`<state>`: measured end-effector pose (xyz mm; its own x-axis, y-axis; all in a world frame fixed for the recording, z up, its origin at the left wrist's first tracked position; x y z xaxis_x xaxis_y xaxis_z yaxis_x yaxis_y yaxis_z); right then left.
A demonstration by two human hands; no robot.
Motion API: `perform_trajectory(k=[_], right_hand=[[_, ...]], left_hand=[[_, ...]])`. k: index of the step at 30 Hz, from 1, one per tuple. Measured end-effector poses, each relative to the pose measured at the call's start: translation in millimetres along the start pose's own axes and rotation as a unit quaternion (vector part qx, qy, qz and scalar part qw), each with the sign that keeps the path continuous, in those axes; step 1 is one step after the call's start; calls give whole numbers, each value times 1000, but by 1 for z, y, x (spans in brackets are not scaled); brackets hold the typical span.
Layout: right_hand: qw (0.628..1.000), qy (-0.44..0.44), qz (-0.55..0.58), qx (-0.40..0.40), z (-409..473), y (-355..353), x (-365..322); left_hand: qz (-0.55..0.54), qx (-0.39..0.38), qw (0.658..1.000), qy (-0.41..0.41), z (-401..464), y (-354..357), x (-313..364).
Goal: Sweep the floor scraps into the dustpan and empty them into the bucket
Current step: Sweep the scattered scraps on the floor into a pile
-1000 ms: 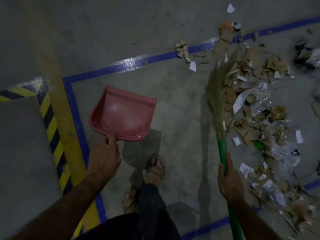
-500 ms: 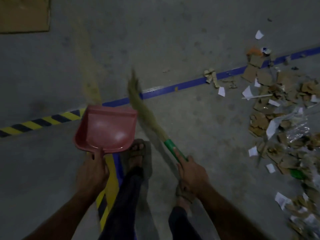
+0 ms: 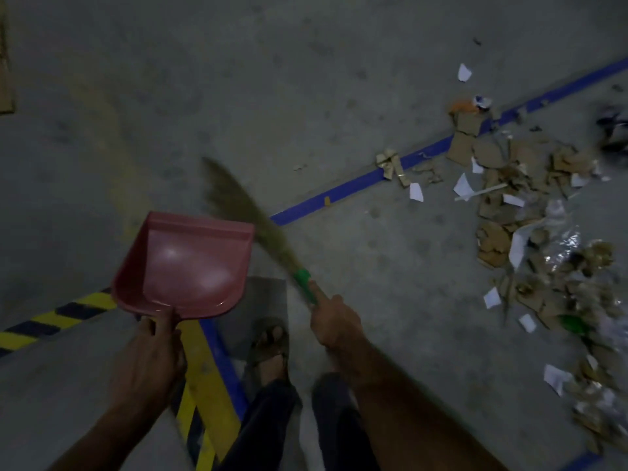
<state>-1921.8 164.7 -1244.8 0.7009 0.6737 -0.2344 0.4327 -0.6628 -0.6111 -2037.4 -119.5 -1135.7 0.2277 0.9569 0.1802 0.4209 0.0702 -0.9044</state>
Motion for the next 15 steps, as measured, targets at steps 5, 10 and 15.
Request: perform_trajectory(k=[5,10,15], right_hand=[[969,194,129,77,7,-12,105],[896,304,278,163,11,-48,220],[857,322,342,211,-17,-103,288]], left_hand=[[45,-34,996,71,43,22,43],[21,-28,993,111,70,39,90],[29,-30,989,142,88,49,139]])
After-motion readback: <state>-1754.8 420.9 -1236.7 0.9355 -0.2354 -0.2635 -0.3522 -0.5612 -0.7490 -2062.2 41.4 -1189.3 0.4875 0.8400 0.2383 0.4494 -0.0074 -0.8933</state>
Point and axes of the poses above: each hand's wrist, its own z-axis towards the middle knuckle, its own y-axis out of the palm, x = y × z, the point moved 4 cm from there along z, towards the middle knuckle, and after that the axes turned 5 degrees about x, right-handed, at the moved point
